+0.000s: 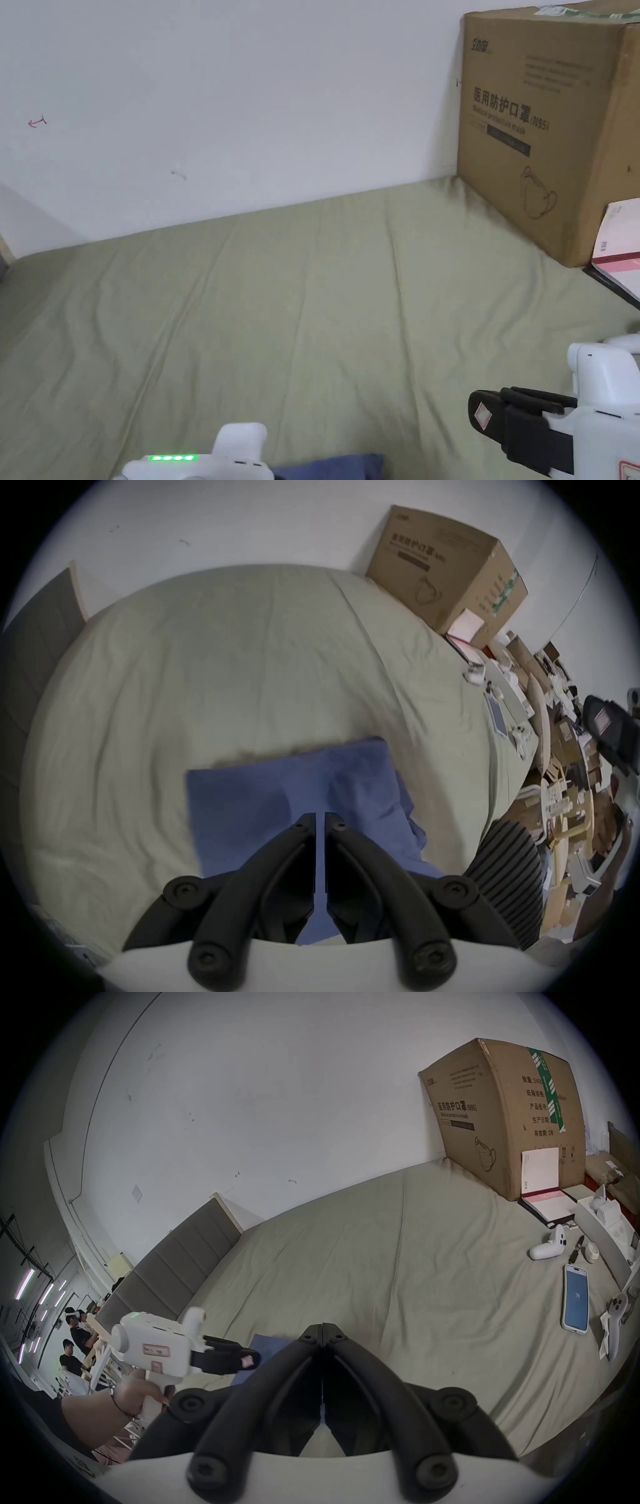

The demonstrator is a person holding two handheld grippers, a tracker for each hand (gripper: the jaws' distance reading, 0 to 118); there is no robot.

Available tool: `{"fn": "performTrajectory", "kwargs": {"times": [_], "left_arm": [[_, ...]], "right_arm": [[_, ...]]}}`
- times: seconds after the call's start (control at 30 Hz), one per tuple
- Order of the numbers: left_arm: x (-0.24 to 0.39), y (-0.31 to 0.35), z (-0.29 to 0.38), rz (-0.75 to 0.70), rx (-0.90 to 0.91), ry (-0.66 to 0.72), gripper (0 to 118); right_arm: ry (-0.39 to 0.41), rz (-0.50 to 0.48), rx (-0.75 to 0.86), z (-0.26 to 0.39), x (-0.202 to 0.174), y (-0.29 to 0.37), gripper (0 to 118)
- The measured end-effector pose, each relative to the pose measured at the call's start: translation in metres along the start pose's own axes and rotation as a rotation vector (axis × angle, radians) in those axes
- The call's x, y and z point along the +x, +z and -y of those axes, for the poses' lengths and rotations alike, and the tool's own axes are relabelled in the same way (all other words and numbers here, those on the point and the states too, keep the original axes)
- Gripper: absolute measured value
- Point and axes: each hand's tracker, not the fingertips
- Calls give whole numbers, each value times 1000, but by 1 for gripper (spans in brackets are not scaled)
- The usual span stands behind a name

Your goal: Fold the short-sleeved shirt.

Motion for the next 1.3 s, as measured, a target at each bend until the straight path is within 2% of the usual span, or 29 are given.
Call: {"fn": "performTrajectory", "kwargs": {"times": [0.07, 0.2, 0.3, 0.4, 0.5, 0.57, 0.7, 0.83, 0.9, 1.0, 1.1, 1.17, 1.27, 1.3], "left_arm": [[11, -23, 0, 38, -36, -6, 5], [36, -76, 0, 6, -137, -71, 4], [40, -87, -4, 28, -121, -56, 4], [29, -76, -4, 207, -84, 18, 4], [10, -54, 2, 442, -44, 171, 4], [3, -23, 4, 480, 59, 240, 4], [-1, 66, 1, 337, 374, 160, 4], [8, 156, 7, -70, 766, -44, 4], [7, 185, 14, -197, 907, -66, 4], [6, 206, 23, -320, 1019, -19, 4], [2, 203, 38, -412, 1079, -29, 4], [-2, 193, 53, -460, 1083, -5, 4], [-11, 178, 73, -454, 1079, 98, 4], [-14, 177, 76, -451, 1076, 113, 4]], "right_arm": [[4, 3, -2, 0, 1, 0, 0], [0, 18, -1, -2, 8, 1, 0], [-12, 26, 0, -2, 12, 1, 0], [-25, 22, -1, -1, 11, 1, 0], [-34, 0, -5, 1, 7, 1, 0], [-34, -18, -5, 0, 1, 1, 0], [1, -49, 38, -7, -17, 5, 0], [112, -20, 237, -21, -45, 20, 0], [187, 8, 333, -28, -62, 27, 0], [263, 128, 435, -35, -83, 27, 0], [269, 186, 531, -25, -85, 22, 0], [306, 274, 582, -11, -82, 16, 0], [280, 367, 571, 8, -74, 10, 0], [269, 371, 562, 10, -73, 11, 0]]}}
